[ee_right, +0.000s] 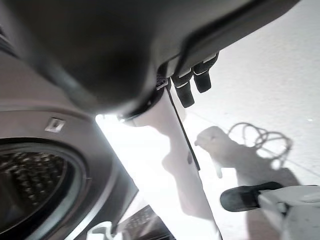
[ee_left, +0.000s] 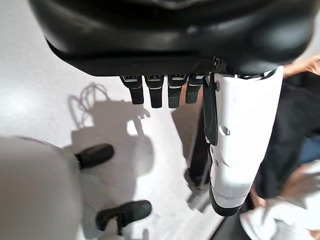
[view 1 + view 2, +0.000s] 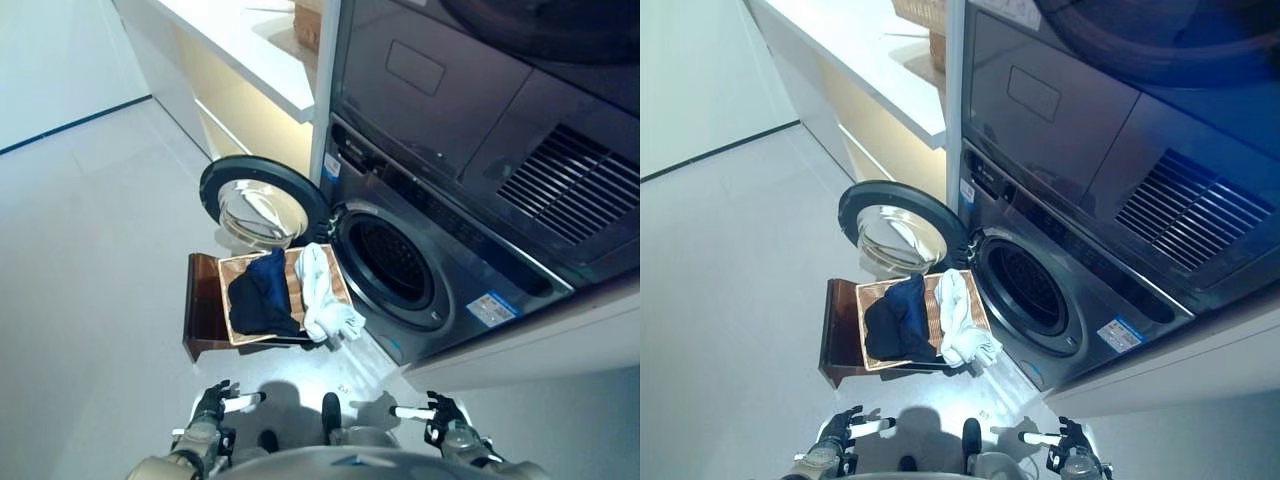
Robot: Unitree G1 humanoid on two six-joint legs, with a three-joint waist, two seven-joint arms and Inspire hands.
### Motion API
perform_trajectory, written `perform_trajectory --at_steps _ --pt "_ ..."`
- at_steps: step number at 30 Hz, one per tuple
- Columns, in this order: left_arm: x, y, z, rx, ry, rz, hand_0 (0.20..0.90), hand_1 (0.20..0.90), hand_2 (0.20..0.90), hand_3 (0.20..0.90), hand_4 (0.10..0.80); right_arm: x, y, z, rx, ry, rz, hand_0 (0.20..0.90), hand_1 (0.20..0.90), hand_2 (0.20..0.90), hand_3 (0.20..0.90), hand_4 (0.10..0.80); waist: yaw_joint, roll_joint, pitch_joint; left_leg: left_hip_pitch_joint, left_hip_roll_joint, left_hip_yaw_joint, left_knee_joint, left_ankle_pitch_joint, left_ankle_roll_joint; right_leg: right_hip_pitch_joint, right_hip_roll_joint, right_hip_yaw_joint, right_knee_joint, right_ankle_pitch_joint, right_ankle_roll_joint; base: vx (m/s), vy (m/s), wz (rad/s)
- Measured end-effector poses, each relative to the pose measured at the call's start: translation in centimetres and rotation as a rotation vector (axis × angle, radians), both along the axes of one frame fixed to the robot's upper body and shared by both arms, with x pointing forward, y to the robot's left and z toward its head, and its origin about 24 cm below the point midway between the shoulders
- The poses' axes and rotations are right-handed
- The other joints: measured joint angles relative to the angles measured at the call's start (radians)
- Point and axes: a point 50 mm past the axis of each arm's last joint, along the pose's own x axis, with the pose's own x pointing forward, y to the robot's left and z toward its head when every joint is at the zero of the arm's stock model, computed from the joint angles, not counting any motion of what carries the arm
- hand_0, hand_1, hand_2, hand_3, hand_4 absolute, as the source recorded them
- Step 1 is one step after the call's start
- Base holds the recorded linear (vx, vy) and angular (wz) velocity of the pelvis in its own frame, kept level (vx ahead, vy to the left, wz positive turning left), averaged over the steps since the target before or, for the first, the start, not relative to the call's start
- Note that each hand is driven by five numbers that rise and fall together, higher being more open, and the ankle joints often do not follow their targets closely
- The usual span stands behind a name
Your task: Pick up the clothes and place them into the washing machine
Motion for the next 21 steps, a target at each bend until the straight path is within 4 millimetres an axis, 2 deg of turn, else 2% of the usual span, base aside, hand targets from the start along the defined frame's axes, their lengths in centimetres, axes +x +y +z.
perform_trajectory --at_steps 2,3,4,5,6,8,9,10,11,12,14,15,16,17,19,20,21 --pt "1.2 0.0 0.4 0.006 -0.029 -0.014 0.900 0.900 0.900 0.900 0.800 -0.2 0.2 -0.1 0.003 0.011 0.009 0.900 0.900 0.900 0.900 0.800 0.005 -0.018 -0.004 -0.061 -0.011 -0.052 0.123 -0.030 -0.020 -0.001 -0.016 -0.002 0.000 -0.010 0.004 -0.108 -0.037 0.30" --pt "1.2 0.0 0.4 0.006 -0.029 -0.013 0.900 0.900 0.900 0.900 0.800 0.0 0.2 -0.1 0.001 0.010 0.014 0.900 0.900 0.900 0.900 0.800 0.013 -0.020 -0.002 -0.082 -0.015 -0.065 0.158 -0.038 -0.030 -0.004 -0.018 -0.001 0.000 -0.010 0.004 -0.071 0.016 0.17" --pt "2.3 -0.1 0.7 0.009 -0.057 -0.022 0.900 0.900 0.900 0.900 0.800 0.6 0.2 0.1 -0.007 0.004 0.036 0.900 0.900 0.900 0.900 0.800 0.024 -0.043 0.019 -0.150 -0.038 -0.126 0.260 -0.043 -0.058 -0.009 -0.050 0.010 -0.001 -0.009 -0.008 0.012 0.064 0.04" --pt "2.3 -0.2 0.7 0.007 -0.063 -0.019 0.900 0.900 0.900 0.900 0.800 0.8 0.2 0.2 -0.012 0.004 0.050 0.900 0.900 0.900 0.900 0.800 0.032 -0.047 0.021 -0.167 -0.043 -0.148 0.263 -0.044 -0.068 -0.014 -0.058 0.010 -0.002 -0.008 -0.009 0.003 0.187 0.00" --pt "1.9 -0.5 0.6 -0.001 -0.056 -0.019 0.900 0.900 0.900 0.900 0.800 1.8 0.1 0.5 -0.020 -0.022 0.063 0.900 0.900 0.900 0.900 0.800 0.028 -0.051 0.022 -0.188 -0.028 -0.186 0.216 -0.039 -0.077 -0.026 -0.070 0.010 -0.003 -0.009 -0.008 0.005 0.160 -0.01" --pt "1.8 -0.9 0.5 -0.004 -0.050 -0.024 0.900 0.900 0.900 0.900 0.800 2.9 0.2 0.9 -0.030 -0.049 0.091 0.900 0.900 0.900 0.900 0.800 0.024 -0.043 0.019 -0.233 0.010 -0.208 0.144 -0.017 -0.101 -0.081 -0.074 0.023 -0.003 -0.019 0.006 -0.026 0.240 -0.23" --pt "2.1 -1.2 0.5 -0.005 -0.057 -0.026 0.900 0.900 0.900 0.900 0.800 4.7 0.2 1.6 -0.039 -0.099 0.118 0.900 0.900 0.900 0.900 0.800 0.030 -0.027 0.031 -0.262 0.024 -0.209 0.118 -0.015 -0.099 -0.100 -0.077 0.044 0.001 -0.023 0.018 0.006 0.265 -0.36" --pt "2.0 -1.3 0.5 -0.005 -0.055 -0.030 0.900 0.900 0.900 0.900 0.800 5.4 0.3 1.9 -0.045 -0.114 0.135 0.900 0.900 0.900 0.900 0.800 0.022 -0.017 0.033 -0.267 0.025 -0.204 0.107 -0.007 -0.094 -0.113 -0.077 0.044 0.003 -0.025 0.025 0.075 0.281 -0.46" --pt "2.0 -1.5 0.5 -0.005 -0.054 -0.050 0.900 0.900 0.900 0.900 0.800 6.1 0.3 2.2 -0.051 -0.132 0.152 0.900 0.900 0.900 0.900 0.800 0.027 -0.001 0.034 -0.260 0.034 -0.178 0.070 0.012 -0.075 -0.148 -0.070 0.050 0.017 -0.013 0.042 0.050 0.184 -0.38" --pt "2.1 -1.3 0.5 -0.001 -0.056 -0.051 0.900 0.900 0.900 0.900 0.800 6.4 0.6 2.3 -0.049 -0.145 0.164 0.900 0.900 0.900 0.900 0.800 0.030 -0.001 0.037 -0.264 0.033 -0.171 0.061 0.056 -0.075 -0.153 -0.076 0.056 0.017 -0.011 0.044 0.061 0.249 -0.50" --pt "1.9 -0.9 0.5 0.011 -0.050 -0.055 0.900 0.900 0.900 0.900 0.800 6.6 1.0 2.3 -0.046 -0.155 0.162 0.900 0.900 0.900 0.900 0.800 0.028 -0.002 0.039 -0.253 0.013 -0.144 0.041 0.092 -0.041 -0.153 -0.105 0.061 -0.003 -0.022 0.071 0.037 0.198 -0.43" --pt "1.3 -0.6 0.4 0.017 -0.043 -0.044 0.900 0.900 0.900 0.900 0.800 6.7 1.2 2.3 -0.047 -0.154 0.172 0.900 0.900 0.900 0.900 0.800 0.032 0.025 0.039 -0.235 0.013 -0.112 -0.001 0.131 -0.014 -0.157 -0.108 0.055 0.028 -0.039 0.065 -0.003 0.168 -0.36" --pt "1.3 -0.4 0.4 0.020 -0.047 -0.041 0.900 0.900 0.900 0.900 0.800 6.7 1.3 2.3 -0.046 -0.153 0.173 0.900 0.900 0.900 0.900 0.800 0.033 0.037 0.039 -0.229 0.019 -0.102 -0.017 0.139 -0.011 -0.166 -0.106 0.053 0.063 -0.039 0.063 -0.042 0.123 -0.24" --pt "1.4 0.0 0.6 0.029 -0.066 -0.037 0.900 0.900 0.900 0.900 0.800 6.9 1.5 2.3 -0.041 -0.157 0.179 0.900 0.900 0.900 0.900 0.800 0.034 0.061 0.038 -0.232 0.029 -0.075 -0.032 0.151 -0.008 -0.181 -0.098 0.055 0.135 -0.058 0.077 -0.082 0.073 -0.08" --pt "1.7 1.1 0.9 0.061 -0.080 -0.023 0.900 0.900 0.900 0.900 0.800 7.2 2.1 2.3 -0.038 -0.165 0.210 0.900 0.900 0.900 0.900 0.800 0.048 0.055 0.039 -0.244 0.002 -0.066 -0.031 0.152 0.005 -0.158 -0.124 0.058 0.140 -0.090 0.106 -0.055 0.027 -0.07" --pt "2.1 1.5 1.1 0.079 -0.097 0.001 0.900 0.900 0.900 0.900 0.800 8.1 2.3 2.8 -0.042 -0.200 0.227 0.900 0.900 0.900 0.900 0.800 0.056 0.061 0.044 -0.271 -0.007 -0.067 -0.023 0.159 0.001 -0.160 -0.133 0.059 0.103 -0.071 0.125 0.000 0.000 0.00" --pt "1.9 1.6 1.1 0.087 -0.096 0.013 0.900 0.900 0.900 0.900 0.800 8.8 2.5 3.2 -0.041 -0.222 0.232 0.900 0.900 0.900 0.900 0.800 0.056 0.067 0.048 -0.282 -0.008 -0.070 -0.024 0.162 0.001 -0.160 -0.132 0.055 0.085 -0.060 0.126 0.000 0.000 0.00"
